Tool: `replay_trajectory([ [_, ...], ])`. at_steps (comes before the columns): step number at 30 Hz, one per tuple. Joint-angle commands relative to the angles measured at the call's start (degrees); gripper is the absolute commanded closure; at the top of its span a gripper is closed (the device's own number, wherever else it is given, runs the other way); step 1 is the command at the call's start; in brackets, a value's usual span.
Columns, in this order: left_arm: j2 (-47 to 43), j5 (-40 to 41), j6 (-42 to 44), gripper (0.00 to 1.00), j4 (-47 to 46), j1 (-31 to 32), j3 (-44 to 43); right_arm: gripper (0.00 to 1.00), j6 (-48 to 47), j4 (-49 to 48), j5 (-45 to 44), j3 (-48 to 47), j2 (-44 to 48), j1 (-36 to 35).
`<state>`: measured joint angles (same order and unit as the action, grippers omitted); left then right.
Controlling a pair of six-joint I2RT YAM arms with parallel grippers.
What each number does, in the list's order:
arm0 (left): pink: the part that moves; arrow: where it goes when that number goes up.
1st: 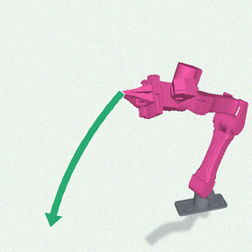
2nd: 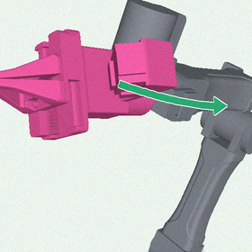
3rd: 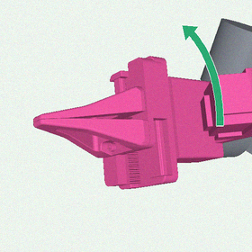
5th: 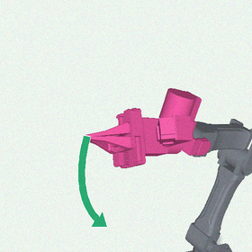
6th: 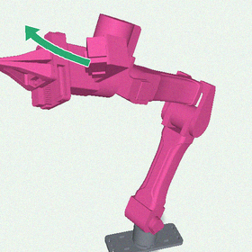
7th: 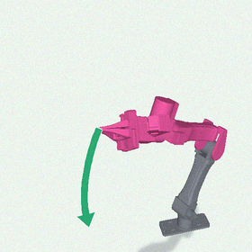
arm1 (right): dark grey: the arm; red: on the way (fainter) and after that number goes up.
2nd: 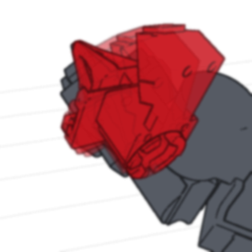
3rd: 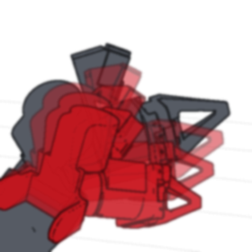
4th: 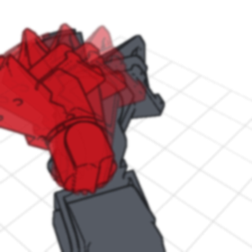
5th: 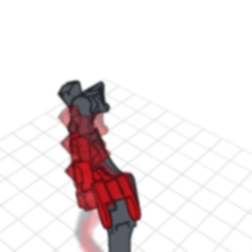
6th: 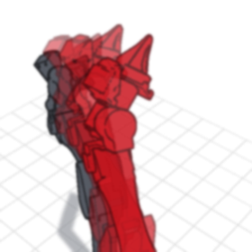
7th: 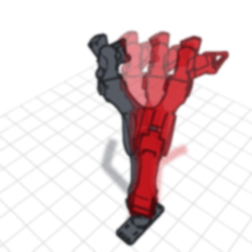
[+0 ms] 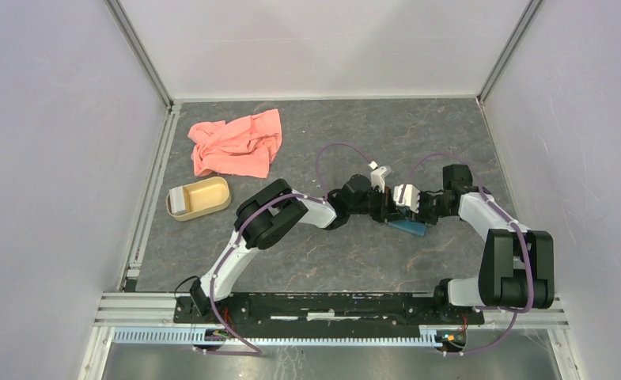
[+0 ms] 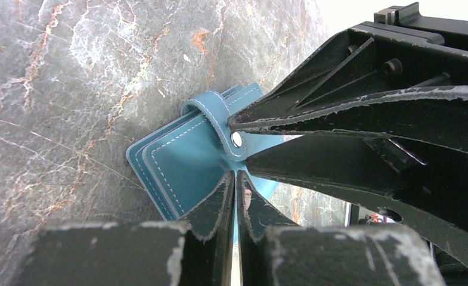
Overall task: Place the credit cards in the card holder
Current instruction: Close the card holder at the center of the board.
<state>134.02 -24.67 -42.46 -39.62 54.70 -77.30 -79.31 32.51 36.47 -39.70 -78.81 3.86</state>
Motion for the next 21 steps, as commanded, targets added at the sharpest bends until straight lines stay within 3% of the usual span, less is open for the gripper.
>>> replay_trajectory([
  [1, 1.95, -0.63, -1.05, 0.89, 1.65, -0.20, -0.40, 0.61, -0.58, -2.32, -1.10, 0.64, -0.11, -0.45],
  [13, 1.97, -0.90, -1.20, 0.89, 1.57, -0.38, -0.49, 0.69, 0.32, -4.76, -2.34, 1.94, 1.44, -1.11],
  [21, 2.00, -0.95, -1.22, 0.89, 1.49, -0.38, -0.47, 0.82, 3.21, -3.92, -2.63, -0.37, 2.12, -1.13],
])
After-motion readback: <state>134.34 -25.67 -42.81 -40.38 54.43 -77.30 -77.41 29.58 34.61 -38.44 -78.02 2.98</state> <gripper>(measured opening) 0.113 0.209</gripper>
